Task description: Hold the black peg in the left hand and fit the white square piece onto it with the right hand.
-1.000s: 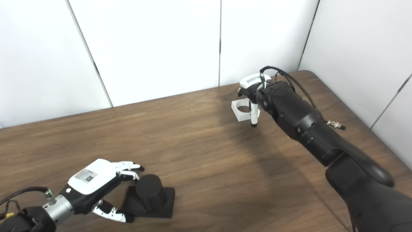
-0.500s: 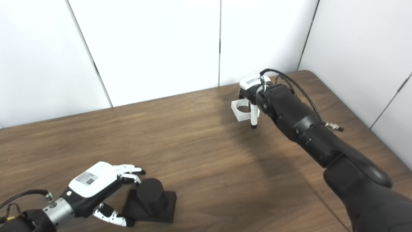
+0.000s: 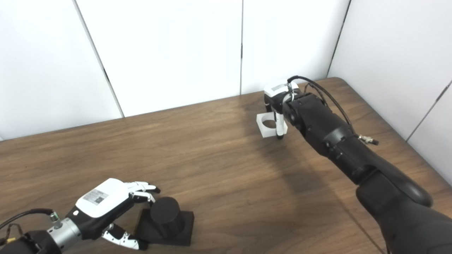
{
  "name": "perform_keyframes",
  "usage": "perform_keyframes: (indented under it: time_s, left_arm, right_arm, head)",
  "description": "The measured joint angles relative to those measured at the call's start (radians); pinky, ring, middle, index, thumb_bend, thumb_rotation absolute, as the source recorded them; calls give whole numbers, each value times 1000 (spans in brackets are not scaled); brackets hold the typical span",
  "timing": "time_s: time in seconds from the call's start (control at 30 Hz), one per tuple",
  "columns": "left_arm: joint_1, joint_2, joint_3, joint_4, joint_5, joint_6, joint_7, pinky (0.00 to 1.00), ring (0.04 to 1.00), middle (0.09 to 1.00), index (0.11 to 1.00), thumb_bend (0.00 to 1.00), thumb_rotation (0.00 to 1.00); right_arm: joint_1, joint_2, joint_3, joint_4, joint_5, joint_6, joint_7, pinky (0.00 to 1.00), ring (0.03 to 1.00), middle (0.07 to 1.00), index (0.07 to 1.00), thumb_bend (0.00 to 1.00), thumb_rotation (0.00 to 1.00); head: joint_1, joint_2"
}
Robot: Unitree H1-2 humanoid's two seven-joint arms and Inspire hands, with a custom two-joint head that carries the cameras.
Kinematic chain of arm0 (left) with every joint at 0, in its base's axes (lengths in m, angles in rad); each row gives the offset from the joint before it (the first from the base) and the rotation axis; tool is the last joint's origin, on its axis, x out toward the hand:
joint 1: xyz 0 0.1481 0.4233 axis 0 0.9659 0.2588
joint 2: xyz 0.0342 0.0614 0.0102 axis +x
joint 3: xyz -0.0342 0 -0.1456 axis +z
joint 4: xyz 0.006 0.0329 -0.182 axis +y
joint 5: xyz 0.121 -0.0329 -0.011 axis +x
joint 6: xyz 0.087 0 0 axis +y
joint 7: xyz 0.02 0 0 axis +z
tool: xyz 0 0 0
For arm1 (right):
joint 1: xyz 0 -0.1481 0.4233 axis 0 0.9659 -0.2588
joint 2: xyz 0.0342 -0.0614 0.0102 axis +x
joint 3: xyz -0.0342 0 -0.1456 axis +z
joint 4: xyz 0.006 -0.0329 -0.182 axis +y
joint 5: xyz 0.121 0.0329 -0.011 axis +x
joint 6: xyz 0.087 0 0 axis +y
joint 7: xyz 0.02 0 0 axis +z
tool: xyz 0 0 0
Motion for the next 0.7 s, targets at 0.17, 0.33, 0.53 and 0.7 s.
perform_keyframes:
  time_s: [0.17, 0.33, 0.53, 0.7]
  left_arm:
    - [0, 0, 0, 0, 0, 0, 0, 741, 865, 860, 490, 523, 58]
    - [0, 0, 0, 0, 0, 0, -1, 739, 865, 862, 490, 523, 59]
    - [-1, -1, 0, 0, 0, 0, -1, 748, 874, 865, 491, 523, 59]
    - [-8, -6, -5, 2, 3, 4, -6, 760, 885, 876, 491, 524, 62]
  right_arm:
    - [5, -5, -1, 0, 0, -2, -18, 838, 857, 772, 482, 524, 135]
    - [12, -8, -3, -1, 2, -3, -37, 859, 858, 778, 482, 526, 137]
    - [21, -15, -11, -6, 20, -7, -51, 879, 864, 801, 482, 526, 143]
    - [48, -35, -15, -67, 33, -8, -35, 905, 870, 813, 483, 526, 145]
  head:
    - [2, 3]
    - [2, 14]
    - [40, 38]
    - [112, 63]
